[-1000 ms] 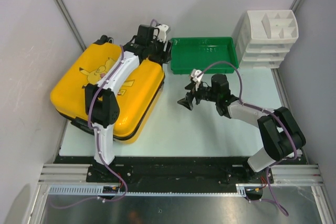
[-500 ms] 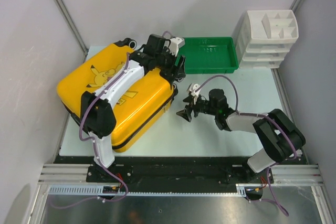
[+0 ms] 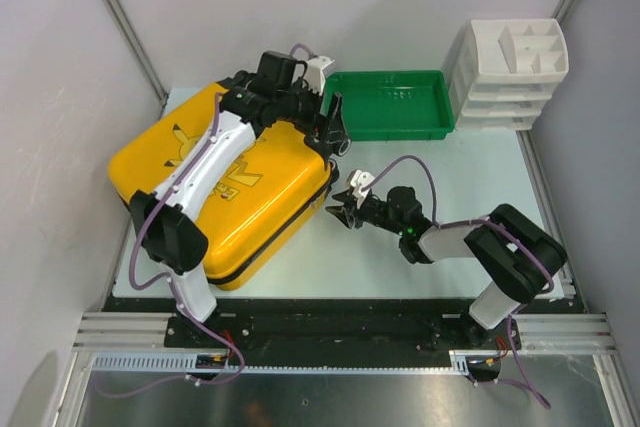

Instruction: Open, take out, and arrange the luggage

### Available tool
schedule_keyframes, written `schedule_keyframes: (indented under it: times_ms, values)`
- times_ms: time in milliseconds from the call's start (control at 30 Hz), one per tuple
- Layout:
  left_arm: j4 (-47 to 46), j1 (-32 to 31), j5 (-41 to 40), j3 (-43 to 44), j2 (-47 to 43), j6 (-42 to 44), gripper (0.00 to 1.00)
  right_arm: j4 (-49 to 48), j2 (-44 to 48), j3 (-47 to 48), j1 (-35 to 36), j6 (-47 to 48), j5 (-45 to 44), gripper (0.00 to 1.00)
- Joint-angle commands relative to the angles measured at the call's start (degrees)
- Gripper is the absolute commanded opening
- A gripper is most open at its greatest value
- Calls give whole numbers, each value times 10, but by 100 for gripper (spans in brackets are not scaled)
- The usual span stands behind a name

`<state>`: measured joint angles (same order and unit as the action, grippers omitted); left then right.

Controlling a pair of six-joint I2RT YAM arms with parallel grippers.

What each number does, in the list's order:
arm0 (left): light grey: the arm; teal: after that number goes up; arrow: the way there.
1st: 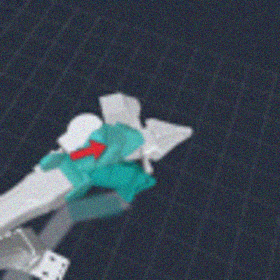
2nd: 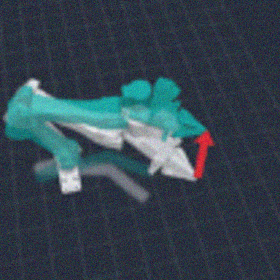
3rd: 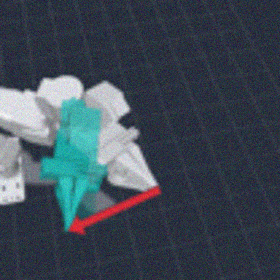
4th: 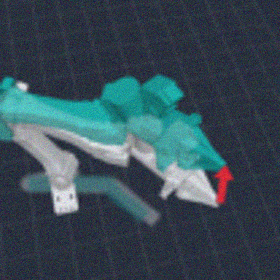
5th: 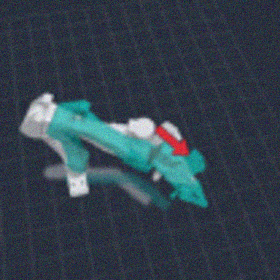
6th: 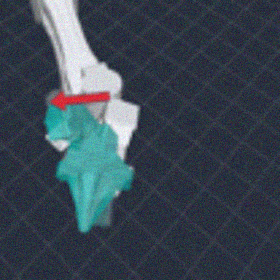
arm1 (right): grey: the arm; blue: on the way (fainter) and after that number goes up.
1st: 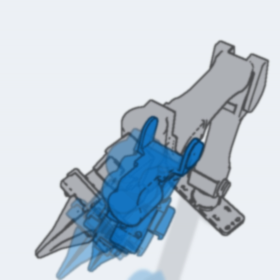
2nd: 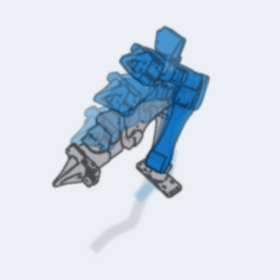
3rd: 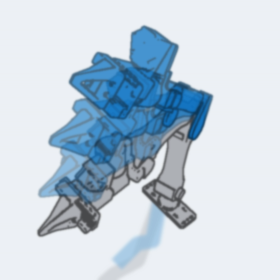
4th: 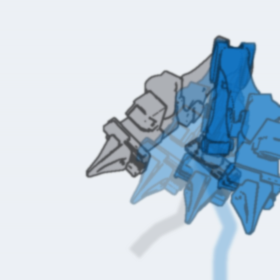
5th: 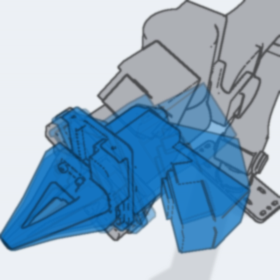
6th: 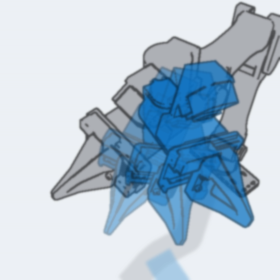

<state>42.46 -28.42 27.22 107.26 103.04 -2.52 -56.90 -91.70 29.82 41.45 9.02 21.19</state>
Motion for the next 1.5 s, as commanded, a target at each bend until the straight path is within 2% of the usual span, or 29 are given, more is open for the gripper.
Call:
schedule_keyframes:
  times_ms: [0,167,500,700,1000,1467]
  values:
    - [1,10,6,-5,-48,-3,89,-64,-20,37,7,-1,-4,42]
    - [-1,31,20,-6,-51,-20,89,-74,-36,38,27,11,13,42]
    - [-4,58,46,-12,-55,-35,89,-59,-73,81,36,19,-17,41]
    - [-4,64,53,-17,-57,-36,89,-39,-79,84,31,28,-18,33]
    - [-6,66,58,-22,-57,-37,89,-9,-77,75,21,47,9,34]
    - [-10,67,57,-30,-62,-41,89,-35,-92,76,26,53,-8,27]
